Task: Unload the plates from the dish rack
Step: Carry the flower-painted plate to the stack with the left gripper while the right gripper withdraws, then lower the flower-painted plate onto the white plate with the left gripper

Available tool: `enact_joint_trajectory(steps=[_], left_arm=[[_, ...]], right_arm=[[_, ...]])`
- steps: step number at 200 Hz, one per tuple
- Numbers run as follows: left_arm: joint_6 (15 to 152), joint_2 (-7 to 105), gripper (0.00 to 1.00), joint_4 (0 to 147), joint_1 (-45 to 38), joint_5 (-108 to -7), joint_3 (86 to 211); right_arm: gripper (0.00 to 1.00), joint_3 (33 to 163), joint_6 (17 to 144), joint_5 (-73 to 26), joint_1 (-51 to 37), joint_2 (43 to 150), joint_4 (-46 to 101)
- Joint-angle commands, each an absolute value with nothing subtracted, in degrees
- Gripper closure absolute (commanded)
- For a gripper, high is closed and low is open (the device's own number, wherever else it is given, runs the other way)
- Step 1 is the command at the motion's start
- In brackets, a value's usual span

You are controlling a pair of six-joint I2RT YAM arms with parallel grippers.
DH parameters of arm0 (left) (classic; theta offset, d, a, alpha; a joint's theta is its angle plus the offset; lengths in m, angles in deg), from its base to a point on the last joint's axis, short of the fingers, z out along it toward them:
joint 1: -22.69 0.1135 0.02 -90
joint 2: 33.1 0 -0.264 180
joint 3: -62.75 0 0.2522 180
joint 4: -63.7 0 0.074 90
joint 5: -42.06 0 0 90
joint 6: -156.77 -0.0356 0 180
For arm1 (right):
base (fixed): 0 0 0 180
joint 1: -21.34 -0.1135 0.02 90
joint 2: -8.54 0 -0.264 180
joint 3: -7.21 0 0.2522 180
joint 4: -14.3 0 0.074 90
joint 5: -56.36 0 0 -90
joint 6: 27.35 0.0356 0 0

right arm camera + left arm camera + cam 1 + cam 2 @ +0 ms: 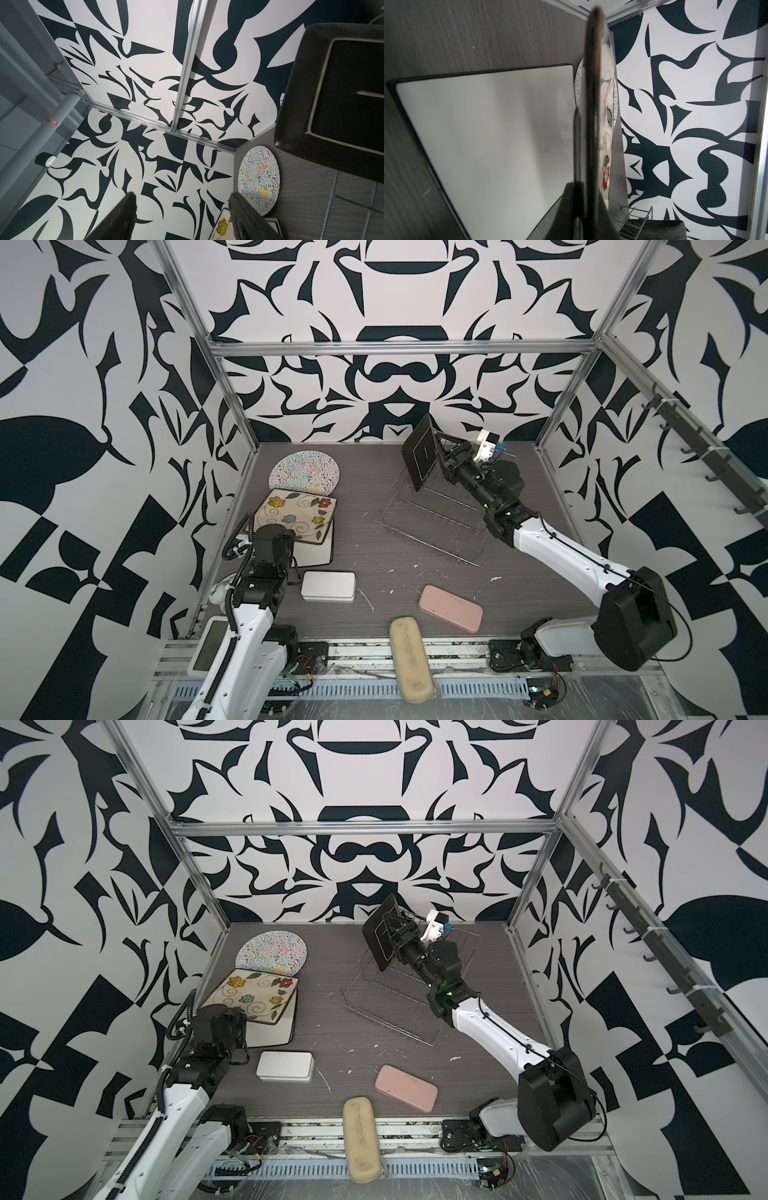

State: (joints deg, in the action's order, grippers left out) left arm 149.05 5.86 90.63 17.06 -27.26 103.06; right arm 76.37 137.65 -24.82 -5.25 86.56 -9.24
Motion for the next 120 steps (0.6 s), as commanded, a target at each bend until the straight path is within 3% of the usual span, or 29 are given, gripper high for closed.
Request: enact_joint_trajectory(steps=[1,120], left_arm=[[151.4,4.3,1.0,82.7,17.2,-23.9,102.9],[155.0,5.3,1.0,83.5,17.2,-22.7,100.6]], right_arm=[[0.26,76.9,136.5,-24.1,-5.0,84.5,-11.2],[0.26,76.9,136.4,-24.0,-5.0,84.8,-10.7]])
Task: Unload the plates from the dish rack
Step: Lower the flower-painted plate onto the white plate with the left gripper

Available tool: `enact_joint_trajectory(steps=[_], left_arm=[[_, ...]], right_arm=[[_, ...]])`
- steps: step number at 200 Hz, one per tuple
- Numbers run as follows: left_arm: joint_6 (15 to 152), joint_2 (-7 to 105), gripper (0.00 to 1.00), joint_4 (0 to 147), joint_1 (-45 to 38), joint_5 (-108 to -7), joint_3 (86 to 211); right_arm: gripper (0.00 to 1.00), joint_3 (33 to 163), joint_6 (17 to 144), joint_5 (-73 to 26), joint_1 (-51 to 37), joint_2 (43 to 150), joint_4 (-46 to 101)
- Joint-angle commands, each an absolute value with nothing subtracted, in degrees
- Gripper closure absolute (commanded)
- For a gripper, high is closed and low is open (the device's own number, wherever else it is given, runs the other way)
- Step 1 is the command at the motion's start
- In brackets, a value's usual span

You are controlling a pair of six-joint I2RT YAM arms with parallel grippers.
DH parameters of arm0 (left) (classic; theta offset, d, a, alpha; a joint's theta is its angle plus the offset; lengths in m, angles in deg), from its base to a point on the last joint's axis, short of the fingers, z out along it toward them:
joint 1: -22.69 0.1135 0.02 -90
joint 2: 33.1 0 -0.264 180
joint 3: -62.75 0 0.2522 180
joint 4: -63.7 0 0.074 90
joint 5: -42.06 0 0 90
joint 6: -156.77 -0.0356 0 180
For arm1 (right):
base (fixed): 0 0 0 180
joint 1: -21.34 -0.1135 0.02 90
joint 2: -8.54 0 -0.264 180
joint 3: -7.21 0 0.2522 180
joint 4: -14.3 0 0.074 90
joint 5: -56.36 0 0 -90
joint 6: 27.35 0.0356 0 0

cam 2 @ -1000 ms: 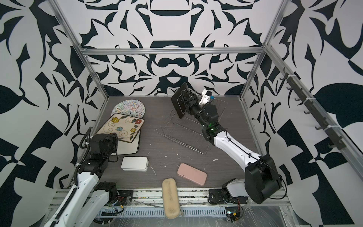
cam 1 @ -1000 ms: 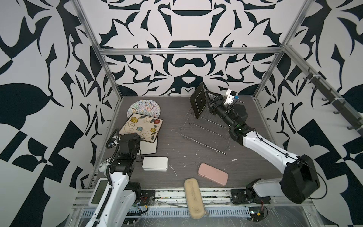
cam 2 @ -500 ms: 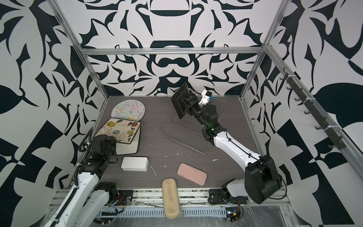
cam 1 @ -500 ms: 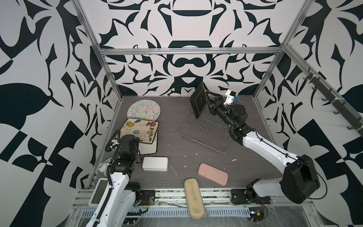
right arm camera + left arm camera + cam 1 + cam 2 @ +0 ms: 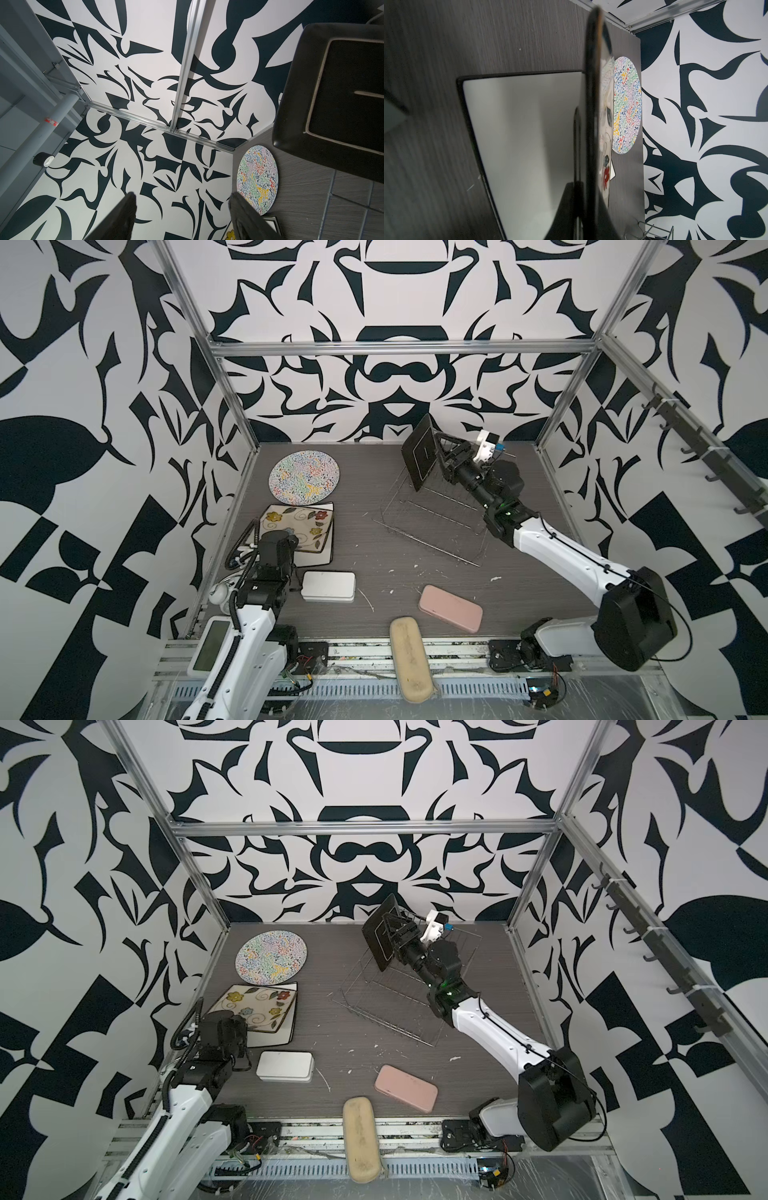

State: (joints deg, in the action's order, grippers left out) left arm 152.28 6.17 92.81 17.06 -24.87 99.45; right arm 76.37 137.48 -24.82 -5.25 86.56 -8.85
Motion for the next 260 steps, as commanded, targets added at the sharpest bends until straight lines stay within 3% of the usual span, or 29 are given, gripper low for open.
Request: enact_joint_trajectory(steps=[1,260], left_arm=[[155.1,5.3,1.0,83.5,17.2,-22.7,100.7],[159.6,5.3,0.99,87.6,17.2,-21.8,99.3]], right_arm=[[0.26,76.9,136.4,-24.0,-5.0,84.8,-10.7],[0.26,77.0,136.5,-24.1,-4.7,84.7,-9.3]])
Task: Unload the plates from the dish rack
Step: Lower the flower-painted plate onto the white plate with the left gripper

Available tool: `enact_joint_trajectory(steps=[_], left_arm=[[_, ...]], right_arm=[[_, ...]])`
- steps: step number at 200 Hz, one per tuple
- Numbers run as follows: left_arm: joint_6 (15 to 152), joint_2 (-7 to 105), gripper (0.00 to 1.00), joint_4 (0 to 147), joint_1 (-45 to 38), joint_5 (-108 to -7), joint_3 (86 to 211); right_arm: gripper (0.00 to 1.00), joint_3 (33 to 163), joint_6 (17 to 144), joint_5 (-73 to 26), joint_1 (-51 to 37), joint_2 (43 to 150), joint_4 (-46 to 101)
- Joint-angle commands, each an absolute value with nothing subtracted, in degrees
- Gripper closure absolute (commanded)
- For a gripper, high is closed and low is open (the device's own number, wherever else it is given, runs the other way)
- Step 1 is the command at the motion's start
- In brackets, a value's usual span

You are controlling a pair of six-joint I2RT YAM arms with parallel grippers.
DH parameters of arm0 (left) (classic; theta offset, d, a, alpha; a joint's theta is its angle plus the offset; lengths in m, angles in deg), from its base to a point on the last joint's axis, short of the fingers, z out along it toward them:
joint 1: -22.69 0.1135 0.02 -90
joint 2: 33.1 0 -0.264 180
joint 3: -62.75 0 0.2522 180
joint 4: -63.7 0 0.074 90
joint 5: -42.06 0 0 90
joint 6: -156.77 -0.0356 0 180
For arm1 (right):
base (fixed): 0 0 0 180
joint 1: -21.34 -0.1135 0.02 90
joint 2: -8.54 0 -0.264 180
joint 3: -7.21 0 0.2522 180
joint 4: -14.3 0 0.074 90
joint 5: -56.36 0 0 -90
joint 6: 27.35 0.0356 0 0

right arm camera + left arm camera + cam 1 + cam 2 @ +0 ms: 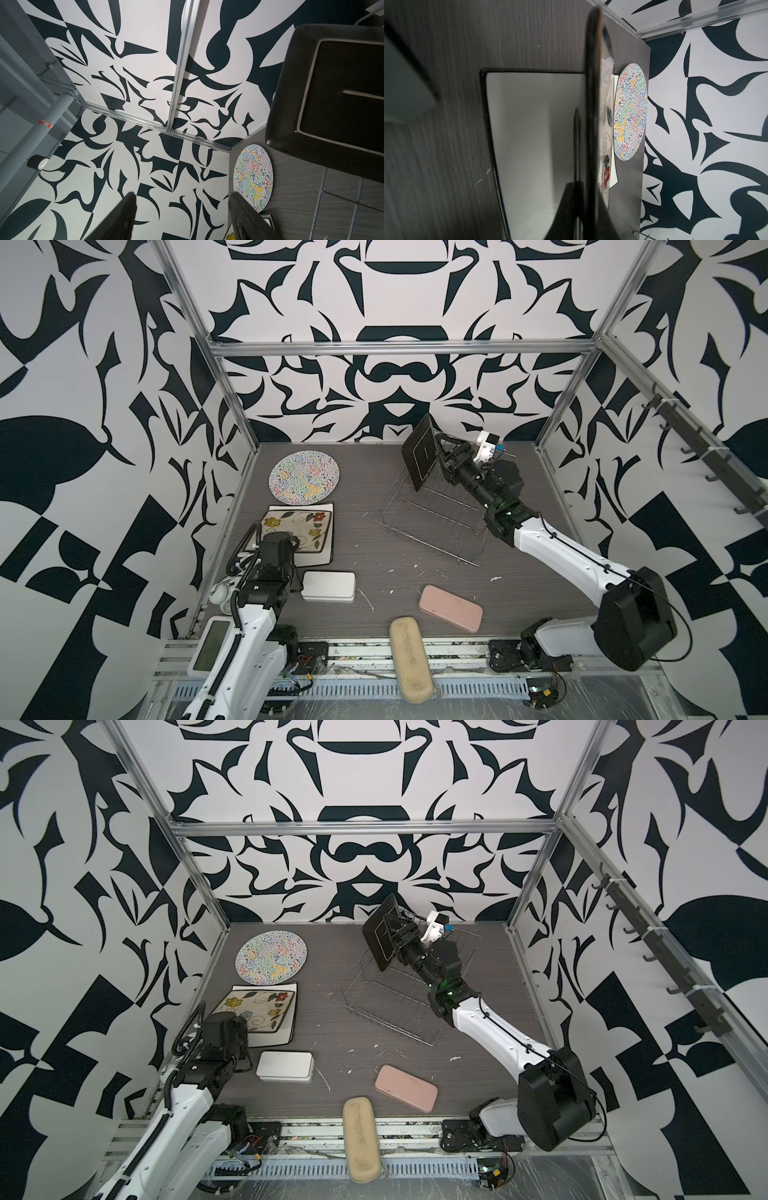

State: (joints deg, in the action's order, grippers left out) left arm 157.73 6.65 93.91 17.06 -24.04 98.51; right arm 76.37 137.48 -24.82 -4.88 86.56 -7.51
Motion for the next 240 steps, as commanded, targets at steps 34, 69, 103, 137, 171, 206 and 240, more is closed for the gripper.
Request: enact_joint_trajectory(steps=[34,69,103,137,171,206,240], left_arm=[[159.8,5.3,0.9,87.6,17.2,-22.2,99.1],[159.9,5.2,0.83,87.8,17.2,-22.5,99.1],[160.3,5.1,0.8,88.4,17.2,-22.7,99.1],[160.8,5.4,0.73,90.9,17.2,-22.5,100.0],[161.4,6.0,0.59,91.2,17.2,-23.1,99.9],[161.5,6.5,0.47,91.2,17.2,-23.5,99.9],[161.8,7.4,0.38,91.3,17.2,-24.2,99.9]], right_arm=[[0.26,77.0,136.5,-24.1,-4.7,84.6,-9.1],[0.26,76.9,136.5,-24.1,-4.6,84.5,-9.2],[0.26,76.8,136.7,-24.1,-4.6,84.6,-9.2],[0.26,76.7,136.6,-24.1,-4.6,84.3,-9.3],[0.26,76.6,136.7,-24.2,-4.6,84.4,-9.3],[0.26,76.7,136.7,-24.2,-4.5,84.4,-9.2],[0.26,76.6,136.7,-24.2,-4.4,84.4,-9.3]])
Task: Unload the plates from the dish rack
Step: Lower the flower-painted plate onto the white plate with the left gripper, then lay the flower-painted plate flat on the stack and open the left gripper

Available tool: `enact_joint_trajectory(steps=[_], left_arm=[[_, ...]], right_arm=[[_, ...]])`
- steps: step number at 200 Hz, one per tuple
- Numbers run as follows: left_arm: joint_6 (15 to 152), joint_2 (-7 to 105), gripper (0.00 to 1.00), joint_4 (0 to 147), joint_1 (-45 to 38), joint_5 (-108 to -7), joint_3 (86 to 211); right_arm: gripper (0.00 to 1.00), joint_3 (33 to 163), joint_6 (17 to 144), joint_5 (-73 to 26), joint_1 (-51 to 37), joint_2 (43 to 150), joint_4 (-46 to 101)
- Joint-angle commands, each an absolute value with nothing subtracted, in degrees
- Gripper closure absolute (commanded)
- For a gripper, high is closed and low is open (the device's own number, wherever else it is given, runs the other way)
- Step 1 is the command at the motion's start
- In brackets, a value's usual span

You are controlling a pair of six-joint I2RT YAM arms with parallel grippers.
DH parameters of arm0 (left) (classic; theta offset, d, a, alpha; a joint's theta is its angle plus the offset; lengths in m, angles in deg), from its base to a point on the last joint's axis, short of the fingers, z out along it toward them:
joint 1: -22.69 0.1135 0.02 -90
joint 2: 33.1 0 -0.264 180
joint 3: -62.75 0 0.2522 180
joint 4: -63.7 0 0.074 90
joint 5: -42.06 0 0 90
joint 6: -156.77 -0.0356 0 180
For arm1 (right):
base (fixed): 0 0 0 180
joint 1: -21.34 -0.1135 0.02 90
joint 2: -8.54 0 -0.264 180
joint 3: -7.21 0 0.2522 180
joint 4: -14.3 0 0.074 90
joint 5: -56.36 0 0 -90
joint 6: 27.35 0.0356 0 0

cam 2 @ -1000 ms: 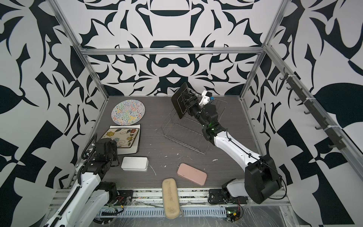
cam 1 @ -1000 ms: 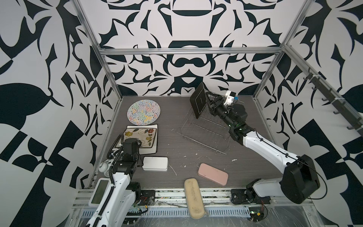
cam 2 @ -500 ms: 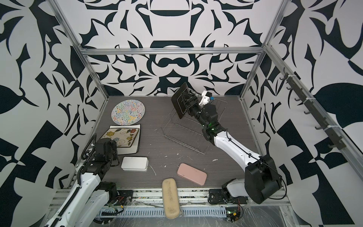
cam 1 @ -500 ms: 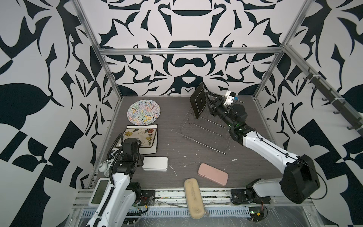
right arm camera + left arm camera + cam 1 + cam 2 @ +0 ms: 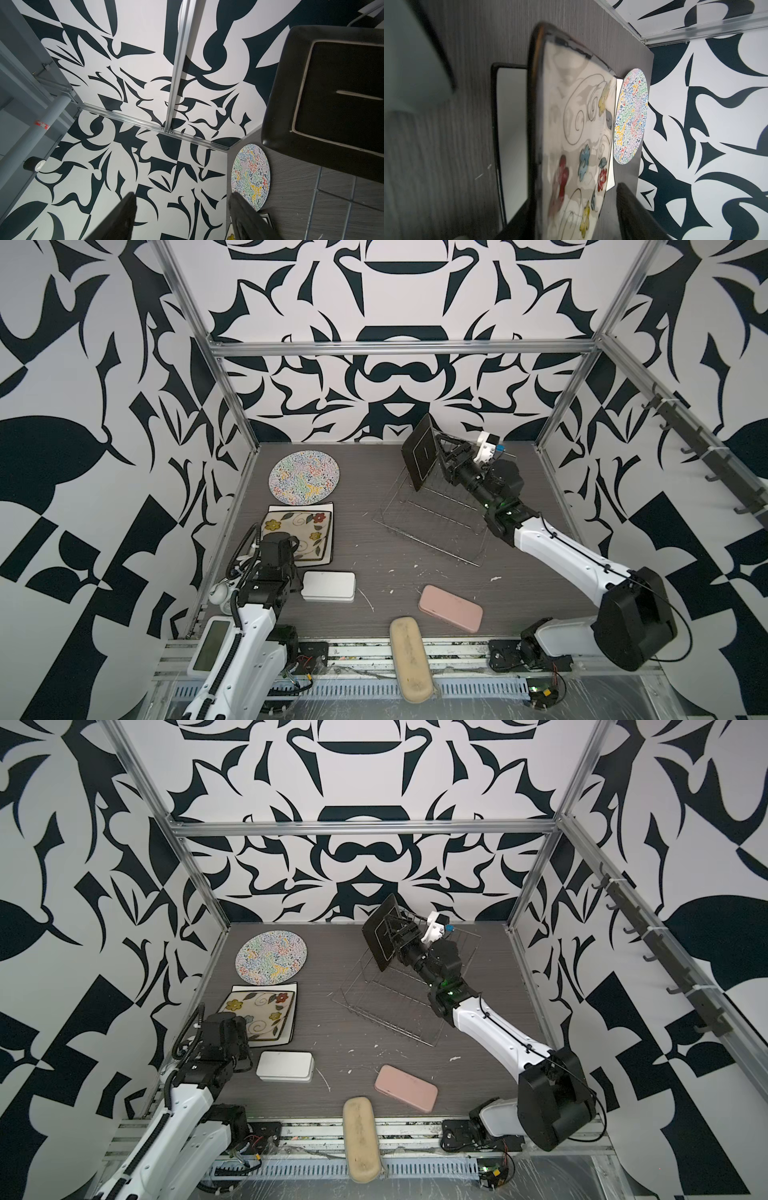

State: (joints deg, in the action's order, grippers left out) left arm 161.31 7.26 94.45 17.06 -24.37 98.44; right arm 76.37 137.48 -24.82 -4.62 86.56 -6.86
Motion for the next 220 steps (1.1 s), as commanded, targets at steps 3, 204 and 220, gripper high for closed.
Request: enact_joint_trajectory(steps=[3,204,220], left_arm=[[161.8,7.5,0.37,91.2,17.2,-24.3,99.9],[162.2,16.0,0.07,97.2,17.2,-26.2,105.0],[162.0,16.8,0.05,97.8,17.2,-26.4,105.6]], right_arm=[[0.26,76.5,136.7,-24.1,-4.4,84.3,-9.2],[0.26,76.0,136.8,-24.3,-4.2,84.0,-9.2],[0.27,76.0,136.8,-24.4,-4.1,84.0,-9.3]])
